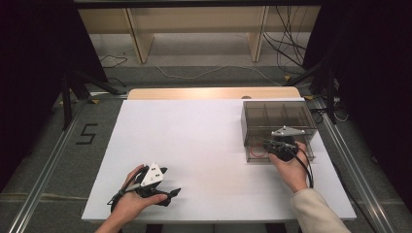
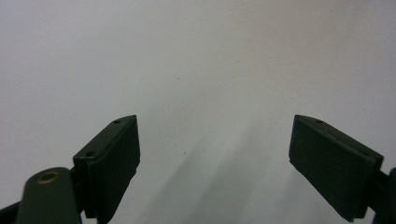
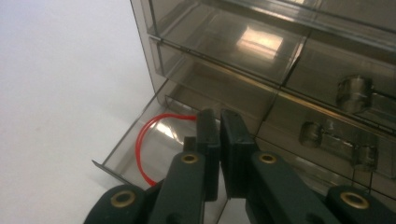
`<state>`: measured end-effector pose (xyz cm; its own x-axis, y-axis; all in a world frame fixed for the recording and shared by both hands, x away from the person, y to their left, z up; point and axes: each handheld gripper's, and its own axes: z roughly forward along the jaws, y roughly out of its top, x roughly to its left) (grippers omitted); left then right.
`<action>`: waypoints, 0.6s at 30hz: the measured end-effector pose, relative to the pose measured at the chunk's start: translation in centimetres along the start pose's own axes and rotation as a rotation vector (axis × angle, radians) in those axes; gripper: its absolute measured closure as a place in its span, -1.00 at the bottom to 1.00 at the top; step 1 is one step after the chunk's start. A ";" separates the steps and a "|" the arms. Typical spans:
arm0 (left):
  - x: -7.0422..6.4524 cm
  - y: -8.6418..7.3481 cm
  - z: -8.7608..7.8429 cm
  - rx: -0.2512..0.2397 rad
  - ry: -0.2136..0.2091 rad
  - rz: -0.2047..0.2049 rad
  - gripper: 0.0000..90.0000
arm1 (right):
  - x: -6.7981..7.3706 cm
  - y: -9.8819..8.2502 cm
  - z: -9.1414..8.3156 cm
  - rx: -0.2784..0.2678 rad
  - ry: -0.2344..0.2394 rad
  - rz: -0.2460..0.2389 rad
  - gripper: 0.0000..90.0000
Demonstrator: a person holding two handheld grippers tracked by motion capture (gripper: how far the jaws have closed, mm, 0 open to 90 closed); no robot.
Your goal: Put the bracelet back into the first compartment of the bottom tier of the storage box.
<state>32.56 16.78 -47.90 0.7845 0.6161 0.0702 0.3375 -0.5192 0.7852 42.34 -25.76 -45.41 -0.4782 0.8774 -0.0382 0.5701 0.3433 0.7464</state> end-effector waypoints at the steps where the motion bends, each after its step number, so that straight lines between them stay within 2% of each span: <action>1: 0.0 0.0 0.0 0.000 0.000 0.000 -0.64 | 0.0 0.0 0.1 0.005 -0.004 -0.004 0.94; 18: 0.0 0.0 0.0 0.002 -0.002 0.000 -0.64 | 0.6 -0.4 1.5 0.054 0.003 -0.028 0.94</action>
<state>32.56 16.77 -47.91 0.7854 0.6150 0.0695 0.3381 -0.5204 0.7842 42.83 -24.91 -46.73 -0.4968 0.8660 -0.0564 0.5917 0.3855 0.7080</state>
